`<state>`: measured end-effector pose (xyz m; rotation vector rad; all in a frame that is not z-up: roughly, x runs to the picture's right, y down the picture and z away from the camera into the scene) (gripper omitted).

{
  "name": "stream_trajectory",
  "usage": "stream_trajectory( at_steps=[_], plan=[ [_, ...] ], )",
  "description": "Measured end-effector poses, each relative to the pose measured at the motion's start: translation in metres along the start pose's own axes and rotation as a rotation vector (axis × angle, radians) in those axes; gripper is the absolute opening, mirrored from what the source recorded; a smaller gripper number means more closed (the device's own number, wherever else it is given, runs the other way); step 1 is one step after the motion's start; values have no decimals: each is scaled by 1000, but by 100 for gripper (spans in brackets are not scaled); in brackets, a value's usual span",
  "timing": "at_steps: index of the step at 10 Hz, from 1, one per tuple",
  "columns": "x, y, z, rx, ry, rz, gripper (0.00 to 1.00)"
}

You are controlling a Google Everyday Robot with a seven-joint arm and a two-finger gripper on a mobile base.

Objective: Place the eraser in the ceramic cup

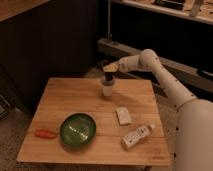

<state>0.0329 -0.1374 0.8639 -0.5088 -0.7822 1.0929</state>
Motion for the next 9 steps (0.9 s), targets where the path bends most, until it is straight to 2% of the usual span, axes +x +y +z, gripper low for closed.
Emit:
stream_trajectory(
  at_steps=[2,4,6,9],
  plan=[
    [1,-1,0,1,0,0,63],
    [2,-1,0,1,1,-1,70],
    [3,-1,0,1,2,-1,86],
    [5,-1,0,2,2,-1,86]
  ],
)
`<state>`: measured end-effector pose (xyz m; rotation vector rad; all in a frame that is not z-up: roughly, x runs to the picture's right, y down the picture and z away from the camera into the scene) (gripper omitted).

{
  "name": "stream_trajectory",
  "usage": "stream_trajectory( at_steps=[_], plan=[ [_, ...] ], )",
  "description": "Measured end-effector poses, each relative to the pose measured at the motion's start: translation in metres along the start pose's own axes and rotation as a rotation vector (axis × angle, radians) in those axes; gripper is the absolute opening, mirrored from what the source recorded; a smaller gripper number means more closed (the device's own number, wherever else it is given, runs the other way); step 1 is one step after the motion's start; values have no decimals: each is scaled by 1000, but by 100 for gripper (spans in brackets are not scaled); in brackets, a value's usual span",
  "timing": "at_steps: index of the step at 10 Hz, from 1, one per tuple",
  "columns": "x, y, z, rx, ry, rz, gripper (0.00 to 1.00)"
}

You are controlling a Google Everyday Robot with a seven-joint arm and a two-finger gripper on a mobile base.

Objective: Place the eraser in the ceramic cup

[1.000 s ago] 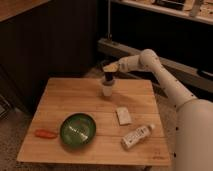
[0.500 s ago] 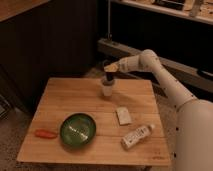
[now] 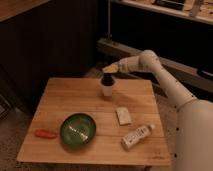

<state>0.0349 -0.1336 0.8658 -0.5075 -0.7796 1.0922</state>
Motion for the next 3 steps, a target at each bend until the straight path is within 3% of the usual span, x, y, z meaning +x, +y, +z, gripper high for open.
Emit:
stream_trajectory(
  at_steps=[3],
  plan=[
    [-1,-1,0,1,-1,-1,86]
  ],
)
